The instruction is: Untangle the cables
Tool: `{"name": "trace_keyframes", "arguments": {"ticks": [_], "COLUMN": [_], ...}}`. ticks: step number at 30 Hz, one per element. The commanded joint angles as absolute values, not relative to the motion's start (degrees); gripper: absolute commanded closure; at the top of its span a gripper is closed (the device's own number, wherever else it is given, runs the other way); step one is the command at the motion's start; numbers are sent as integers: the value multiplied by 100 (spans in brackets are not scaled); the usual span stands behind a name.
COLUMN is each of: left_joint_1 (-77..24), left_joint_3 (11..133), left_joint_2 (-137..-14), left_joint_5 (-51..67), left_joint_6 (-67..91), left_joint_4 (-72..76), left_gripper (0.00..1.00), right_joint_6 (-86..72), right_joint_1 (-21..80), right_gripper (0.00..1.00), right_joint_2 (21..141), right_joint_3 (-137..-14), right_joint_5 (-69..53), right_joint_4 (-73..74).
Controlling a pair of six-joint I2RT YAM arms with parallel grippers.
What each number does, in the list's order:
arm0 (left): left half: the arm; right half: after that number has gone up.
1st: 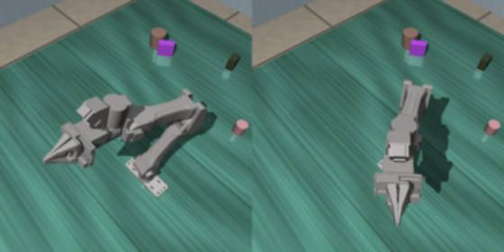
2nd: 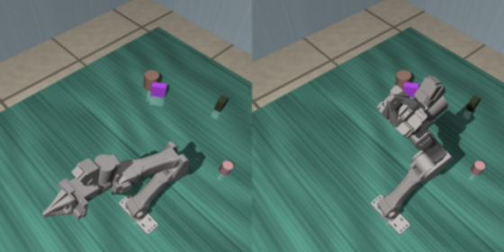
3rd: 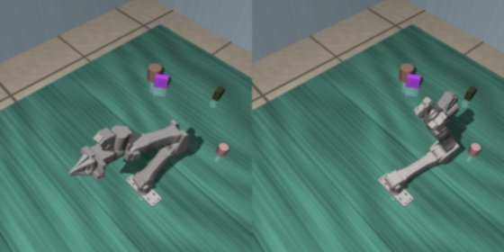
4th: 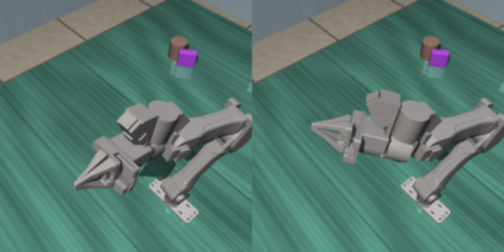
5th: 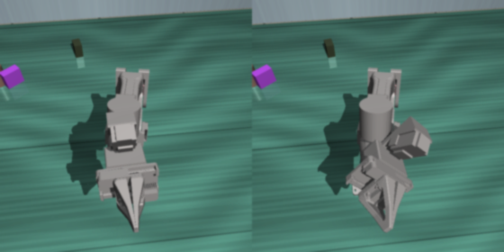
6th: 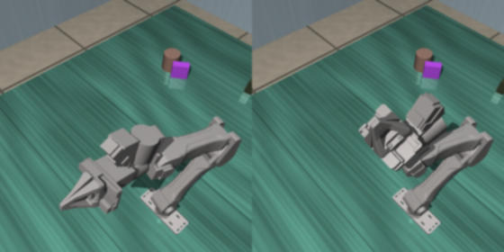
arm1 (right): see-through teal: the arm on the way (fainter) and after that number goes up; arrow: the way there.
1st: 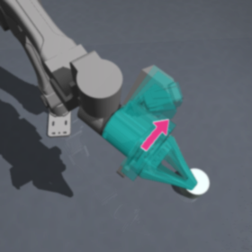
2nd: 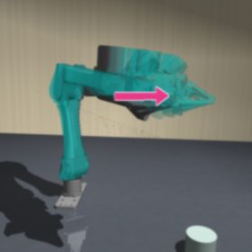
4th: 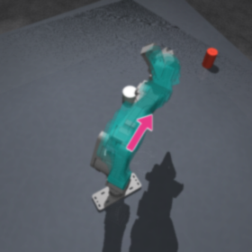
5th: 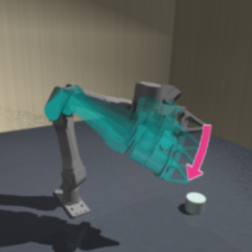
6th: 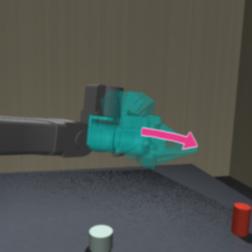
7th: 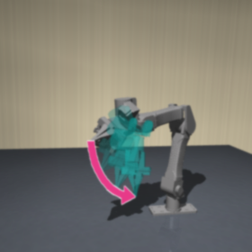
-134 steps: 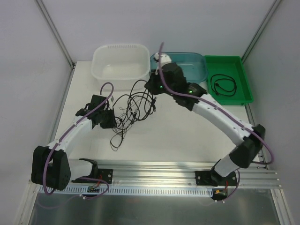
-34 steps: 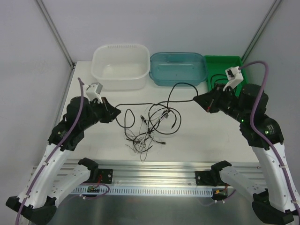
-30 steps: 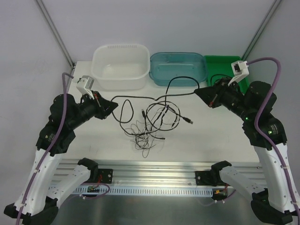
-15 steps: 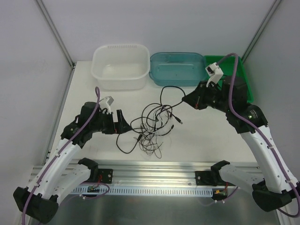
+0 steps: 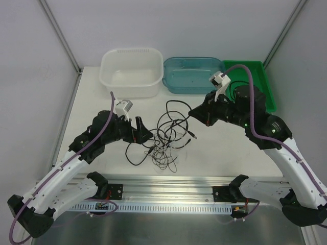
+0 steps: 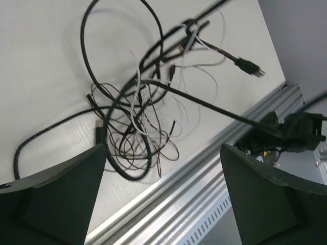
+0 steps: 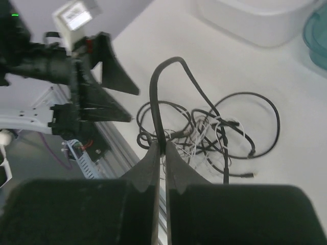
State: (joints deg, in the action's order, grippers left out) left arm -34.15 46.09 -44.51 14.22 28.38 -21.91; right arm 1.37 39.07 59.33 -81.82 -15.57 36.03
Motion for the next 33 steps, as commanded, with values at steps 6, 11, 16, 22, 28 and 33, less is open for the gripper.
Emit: {"name": "trace_keyframes", "arguments": {"ticks": [6,11,16,22,28,33], "left_joint_1": [-3454,-3603,-3814,-3858,-3858,-3858], "left_joint_3": [5220,5247,4861,4632,4912,6484], "left_joint_2": [-5282,-5607,-5607,-5643,-5319,-5203], "left_joint_5": [1440,1915,2206,1917,1382,-374], "left_joint_6": [2566,2426,2391,2408,1909,356], "left_joint_4": [-872,-20,606,624,214,-1220], "left_gripper": [9,11,22,80,100,100], "right_joint_6": [624,659,729,721,712,660], "right_joint_1": [4034,4078,4078,4087,4078,4078], "right_gripper": [99,99,99,99,98,63], "right_joint_2": [5458,5405,5370,5212,5089,5062], "right_joint_3": [-7885,-7778,-7708,-7515,-7058,-6234], "right_joint_5": [-3234,-3366,-3313,-3156,-2700,-1803], "right_joint_4": [2506,2355,2382,2364,2574,2865]}}
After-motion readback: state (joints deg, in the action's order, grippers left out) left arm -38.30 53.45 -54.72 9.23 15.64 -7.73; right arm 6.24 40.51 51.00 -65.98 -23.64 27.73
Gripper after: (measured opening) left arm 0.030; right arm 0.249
